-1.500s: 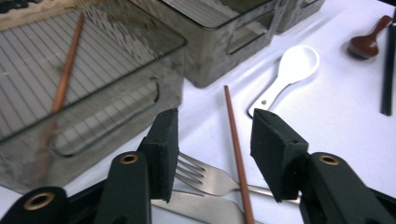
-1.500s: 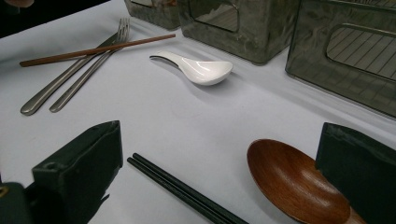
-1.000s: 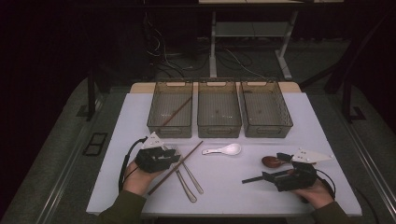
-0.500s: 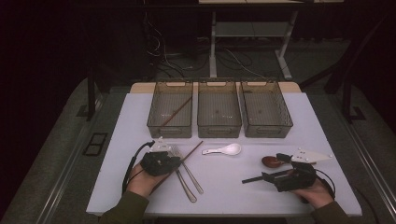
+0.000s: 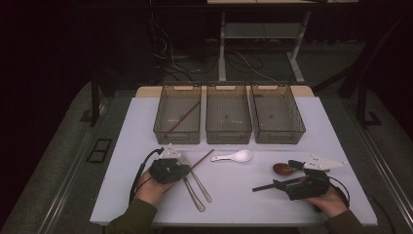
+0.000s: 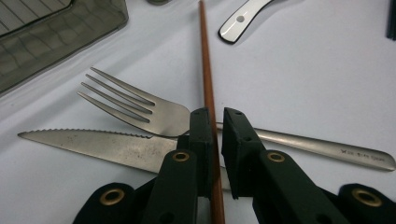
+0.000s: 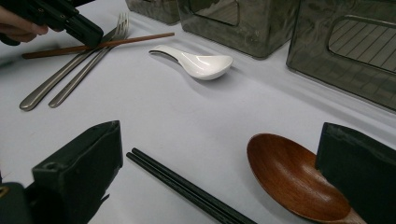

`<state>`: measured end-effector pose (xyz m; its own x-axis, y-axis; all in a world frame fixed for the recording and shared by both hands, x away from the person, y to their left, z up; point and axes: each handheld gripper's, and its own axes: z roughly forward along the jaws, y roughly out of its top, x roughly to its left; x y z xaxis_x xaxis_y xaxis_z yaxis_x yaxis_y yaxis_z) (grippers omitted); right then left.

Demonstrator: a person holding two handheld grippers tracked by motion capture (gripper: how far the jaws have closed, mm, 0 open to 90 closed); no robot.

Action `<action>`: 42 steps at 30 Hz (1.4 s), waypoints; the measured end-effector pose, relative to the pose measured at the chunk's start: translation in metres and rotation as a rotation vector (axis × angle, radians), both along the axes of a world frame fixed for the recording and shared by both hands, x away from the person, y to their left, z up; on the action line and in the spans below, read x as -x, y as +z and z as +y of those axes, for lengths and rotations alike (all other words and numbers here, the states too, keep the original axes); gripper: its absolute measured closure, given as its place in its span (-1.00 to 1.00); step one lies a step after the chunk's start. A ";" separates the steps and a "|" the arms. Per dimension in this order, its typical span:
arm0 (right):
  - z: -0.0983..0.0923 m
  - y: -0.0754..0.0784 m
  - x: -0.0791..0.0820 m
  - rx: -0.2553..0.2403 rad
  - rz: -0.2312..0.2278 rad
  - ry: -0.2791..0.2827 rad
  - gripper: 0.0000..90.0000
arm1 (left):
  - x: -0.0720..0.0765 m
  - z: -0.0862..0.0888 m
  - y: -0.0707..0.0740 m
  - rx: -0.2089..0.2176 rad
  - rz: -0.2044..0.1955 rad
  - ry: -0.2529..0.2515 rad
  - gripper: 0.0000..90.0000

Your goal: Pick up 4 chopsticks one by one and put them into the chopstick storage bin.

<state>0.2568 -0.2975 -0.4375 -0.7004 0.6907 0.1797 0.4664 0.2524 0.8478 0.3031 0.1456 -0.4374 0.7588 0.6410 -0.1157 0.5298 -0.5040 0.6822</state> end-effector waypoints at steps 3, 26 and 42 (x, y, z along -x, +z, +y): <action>0.000 0.000 0.000 0.001 -0.002 0.002 -0.99 | -0.001 -0.001 -0.002 -0.009 -0.006 -0.007 0.80; 0.000 0.001 0.000 -0.002 -0.004 0.001 -0.99 | -0.001 -0.005 -0.003 -0.034 0.001 -0.021 0.86; 0.000 0.000 0.000 -0.015 0.000 0.002 -0.99 | 0.001 -0.005 0.006 -0.010 0.000 -0.033 0.86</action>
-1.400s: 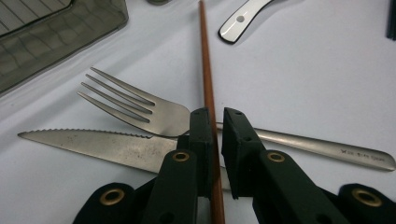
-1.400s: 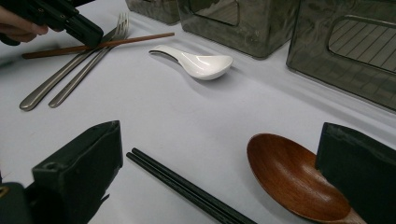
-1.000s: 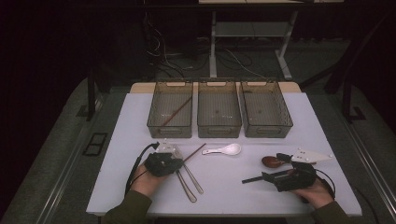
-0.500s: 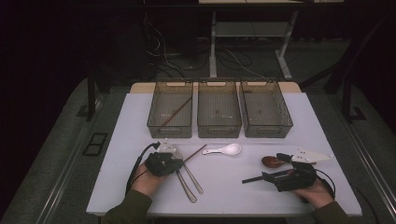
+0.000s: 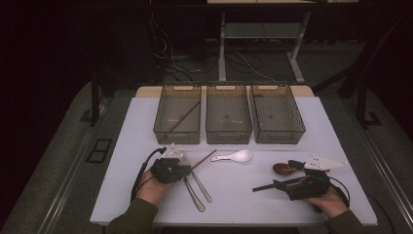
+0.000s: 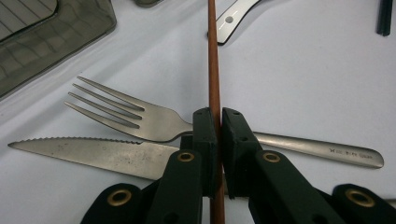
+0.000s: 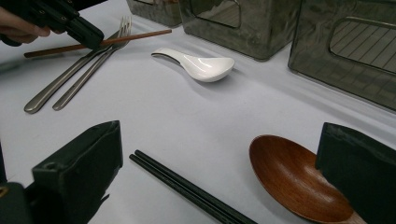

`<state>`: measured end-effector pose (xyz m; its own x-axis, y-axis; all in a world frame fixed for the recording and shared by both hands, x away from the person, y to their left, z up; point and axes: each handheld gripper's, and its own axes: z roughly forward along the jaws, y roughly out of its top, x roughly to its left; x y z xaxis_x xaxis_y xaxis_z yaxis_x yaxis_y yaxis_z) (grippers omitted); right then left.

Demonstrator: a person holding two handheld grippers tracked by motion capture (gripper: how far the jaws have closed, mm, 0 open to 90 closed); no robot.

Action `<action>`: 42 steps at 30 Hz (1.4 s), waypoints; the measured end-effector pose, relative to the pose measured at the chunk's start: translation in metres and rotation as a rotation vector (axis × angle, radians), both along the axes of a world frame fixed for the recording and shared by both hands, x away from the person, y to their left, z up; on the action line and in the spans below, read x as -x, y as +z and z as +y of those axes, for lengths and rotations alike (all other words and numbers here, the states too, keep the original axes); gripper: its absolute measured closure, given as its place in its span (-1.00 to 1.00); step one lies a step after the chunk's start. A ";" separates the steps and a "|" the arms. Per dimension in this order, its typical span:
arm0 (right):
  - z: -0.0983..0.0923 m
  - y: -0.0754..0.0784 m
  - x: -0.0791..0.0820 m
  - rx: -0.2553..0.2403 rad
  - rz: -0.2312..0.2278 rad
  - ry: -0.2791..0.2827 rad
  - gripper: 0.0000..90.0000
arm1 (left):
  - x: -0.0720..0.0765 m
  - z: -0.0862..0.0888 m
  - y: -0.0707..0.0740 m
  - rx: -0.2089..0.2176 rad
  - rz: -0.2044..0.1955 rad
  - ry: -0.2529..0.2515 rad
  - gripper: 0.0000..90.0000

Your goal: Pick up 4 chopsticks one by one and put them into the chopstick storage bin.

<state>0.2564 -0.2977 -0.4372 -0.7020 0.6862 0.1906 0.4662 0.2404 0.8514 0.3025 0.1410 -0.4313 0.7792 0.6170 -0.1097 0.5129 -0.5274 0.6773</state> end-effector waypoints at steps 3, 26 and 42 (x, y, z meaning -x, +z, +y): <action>0.000 -0.001 0.000 0.002 0.003 -0.009 -0.99 | 0.001 0.000 0.002 0.006 0.001 0.002 0.86; 0.008 -0.007 0.003 0.069 -0.005 -0.003 -0.99 | -0.001 0.005 0.015 0.055 0.007 -0.015 0.86; 0.008 -0.007 0.002 0.069 0.004 0.014 -0.99 | -0.011 0.008 0.031 0.112 -0.027 0.000 0.86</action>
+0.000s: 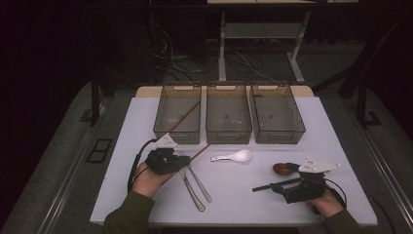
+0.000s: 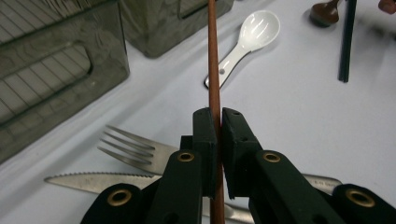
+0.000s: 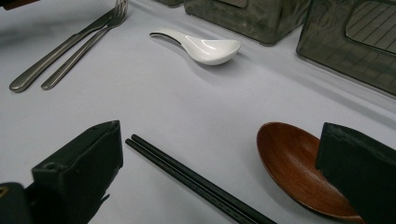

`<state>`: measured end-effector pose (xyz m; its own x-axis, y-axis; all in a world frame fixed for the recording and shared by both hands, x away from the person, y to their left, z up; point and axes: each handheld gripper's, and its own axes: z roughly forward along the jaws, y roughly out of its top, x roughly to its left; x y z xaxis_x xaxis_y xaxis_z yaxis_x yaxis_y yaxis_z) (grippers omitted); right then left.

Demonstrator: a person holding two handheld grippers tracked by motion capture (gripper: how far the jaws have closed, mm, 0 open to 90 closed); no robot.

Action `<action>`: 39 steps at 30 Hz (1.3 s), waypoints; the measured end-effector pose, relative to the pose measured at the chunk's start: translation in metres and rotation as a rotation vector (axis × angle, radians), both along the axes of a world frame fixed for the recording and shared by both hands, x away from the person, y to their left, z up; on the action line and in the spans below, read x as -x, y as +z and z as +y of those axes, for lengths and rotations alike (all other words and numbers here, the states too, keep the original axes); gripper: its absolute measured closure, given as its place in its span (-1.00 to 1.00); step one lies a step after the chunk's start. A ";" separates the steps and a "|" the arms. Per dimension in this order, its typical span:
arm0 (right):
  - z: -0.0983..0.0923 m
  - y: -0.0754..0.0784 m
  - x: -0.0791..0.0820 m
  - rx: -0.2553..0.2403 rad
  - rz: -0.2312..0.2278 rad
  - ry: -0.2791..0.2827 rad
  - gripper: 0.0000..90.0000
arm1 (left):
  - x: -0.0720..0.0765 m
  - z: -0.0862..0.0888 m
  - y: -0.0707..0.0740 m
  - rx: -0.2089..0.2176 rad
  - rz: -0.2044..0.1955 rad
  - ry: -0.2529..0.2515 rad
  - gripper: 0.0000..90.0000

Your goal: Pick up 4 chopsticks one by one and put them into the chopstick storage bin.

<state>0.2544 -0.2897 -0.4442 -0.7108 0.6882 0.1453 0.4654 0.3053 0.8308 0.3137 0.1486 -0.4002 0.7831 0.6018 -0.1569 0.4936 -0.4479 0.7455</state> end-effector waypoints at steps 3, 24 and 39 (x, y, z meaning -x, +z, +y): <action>0.000 0.000 0.000 0.000 0.003 -0.001 -0.99 | -0.002 0.000 0.004 0.009 -0.011 0.005 0.86; 0.000 0.000 0.000 -0.001 0.002 0.001 -0.99 | -0.035 0.006 0.034 0.064 -0.078 0.074 0.86; -0.001 0.001 0.000 -0.006 0.005 -0.001 -0.99 | -0.077 0.009 0.050 0.046 -0.108 0.159 0.86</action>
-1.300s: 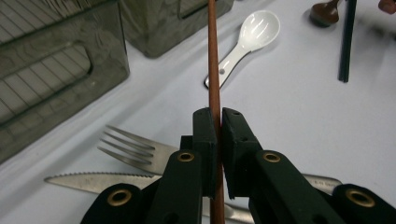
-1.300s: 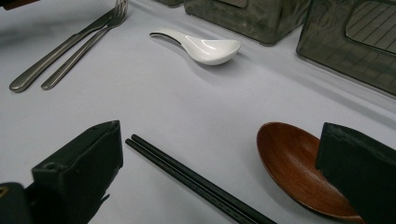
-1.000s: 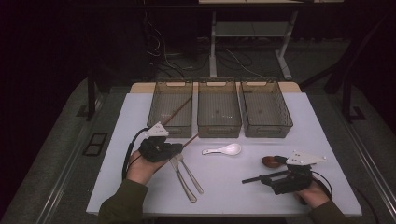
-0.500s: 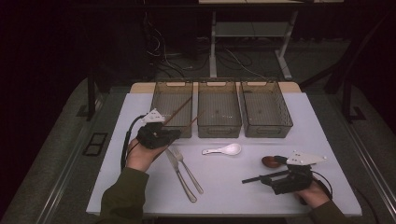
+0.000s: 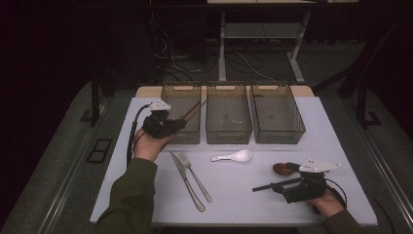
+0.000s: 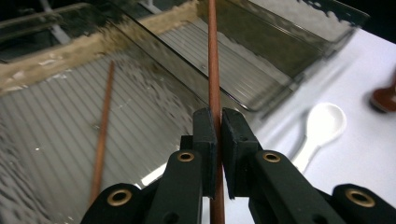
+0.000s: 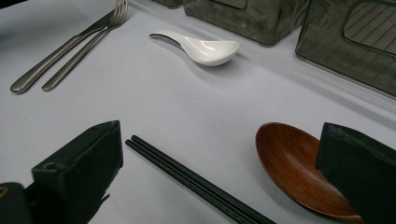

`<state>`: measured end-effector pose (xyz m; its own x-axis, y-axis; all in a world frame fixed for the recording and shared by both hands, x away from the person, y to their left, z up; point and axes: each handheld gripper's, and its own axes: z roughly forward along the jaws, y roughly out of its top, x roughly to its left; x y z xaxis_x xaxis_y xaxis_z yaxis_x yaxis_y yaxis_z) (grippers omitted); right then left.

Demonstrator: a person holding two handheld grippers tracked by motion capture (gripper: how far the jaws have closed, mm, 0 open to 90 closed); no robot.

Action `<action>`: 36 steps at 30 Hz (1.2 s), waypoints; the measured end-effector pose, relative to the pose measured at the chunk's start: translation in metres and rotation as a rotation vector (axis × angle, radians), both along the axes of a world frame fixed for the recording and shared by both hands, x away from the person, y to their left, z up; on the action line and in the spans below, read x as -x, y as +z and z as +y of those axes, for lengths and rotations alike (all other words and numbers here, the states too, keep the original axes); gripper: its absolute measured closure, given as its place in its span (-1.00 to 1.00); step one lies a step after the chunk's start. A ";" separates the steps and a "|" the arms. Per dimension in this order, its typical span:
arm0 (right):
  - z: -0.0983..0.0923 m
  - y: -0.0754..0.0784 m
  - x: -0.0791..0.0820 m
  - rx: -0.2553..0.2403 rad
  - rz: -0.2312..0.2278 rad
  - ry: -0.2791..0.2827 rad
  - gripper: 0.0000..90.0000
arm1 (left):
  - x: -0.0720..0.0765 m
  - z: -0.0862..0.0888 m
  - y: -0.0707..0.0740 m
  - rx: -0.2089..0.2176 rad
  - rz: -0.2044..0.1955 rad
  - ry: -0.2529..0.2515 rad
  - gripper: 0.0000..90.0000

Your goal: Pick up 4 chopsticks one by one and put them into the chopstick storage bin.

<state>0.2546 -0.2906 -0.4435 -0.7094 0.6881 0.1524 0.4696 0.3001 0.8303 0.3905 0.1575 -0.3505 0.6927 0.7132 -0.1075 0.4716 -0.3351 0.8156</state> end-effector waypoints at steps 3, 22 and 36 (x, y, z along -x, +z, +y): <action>0.000 0.000 0.000 -0.001 -0.002 0.002 -0.99 | -0.011 0.001 0.004 0.003 -0.009 0.022 0.86; 0.000 0.000 0.000 -0.007 -0.002 0.004 -0.99 | -0.064 0.010 0.009 0.031 -0.046 0.103 0.86; -0.001 0.001 0.001 -0.016 -0.001 0.006 -0.99 | -0.096 0.003 -0.006 0.005 -0.055 0.156 0.86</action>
<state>0.2539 -0.2918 -0.4426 -0.7136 0.6815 0.1621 0.4666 0.2899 0.8356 0.4868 0.1609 -0.3569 0.5785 0.8121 -0.0762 0.4718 -0.2570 0.8434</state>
